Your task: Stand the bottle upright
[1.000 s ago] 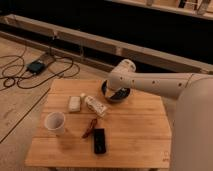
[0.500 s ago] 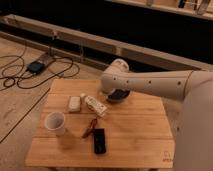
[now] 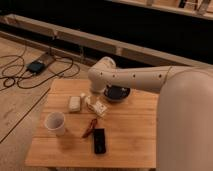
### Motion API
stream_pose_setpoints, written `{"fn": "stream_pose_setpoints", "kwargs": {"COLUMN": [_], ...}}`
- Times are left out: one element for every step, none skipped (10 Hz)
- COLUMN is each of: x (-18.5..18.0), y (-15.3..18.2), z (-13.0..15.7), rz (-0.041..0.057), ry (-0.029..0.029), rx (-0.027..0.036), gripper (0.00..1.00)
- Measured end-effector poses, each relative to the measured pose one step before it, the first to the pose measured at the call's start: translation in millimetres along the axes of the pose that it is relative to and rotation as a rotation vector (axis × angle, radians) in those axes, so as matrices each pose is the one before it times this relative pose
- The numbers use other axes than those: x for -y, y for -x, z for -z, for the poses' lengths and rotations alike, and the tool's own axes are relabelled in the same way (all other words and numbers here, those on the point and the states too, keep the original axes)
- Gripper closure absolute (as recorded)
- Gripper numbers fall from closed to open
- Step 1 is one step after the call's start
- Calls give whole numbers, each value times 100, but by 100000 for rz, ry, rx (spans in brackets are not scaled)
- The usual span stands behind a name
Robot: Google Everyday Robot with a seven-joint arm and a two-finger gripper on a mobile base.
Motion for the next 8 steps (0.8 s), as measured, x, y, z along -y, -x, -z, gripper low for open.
{"fn": "stream_pose_setpoints", "kwargs": {"x": [-150, -227, -144, -89, -139, -74, 63, 66], "y": [-147, -216, -274, -106, -182, -277, -214, 49], "z": [-631, -1105, -937, -798, -835, -832, -543, -715], "rz": [103, -61, -146, -375, -590, -304, -179, -480], "ry": [-1659, -2187, -1394, -1133, -1207, -1233, -925, -1095], "rx": [1024, 1337, 712, 504, 115, -22, -203, 123], "gripper": [37, 37, 37, 37, 37, 37, 37, 37]}}
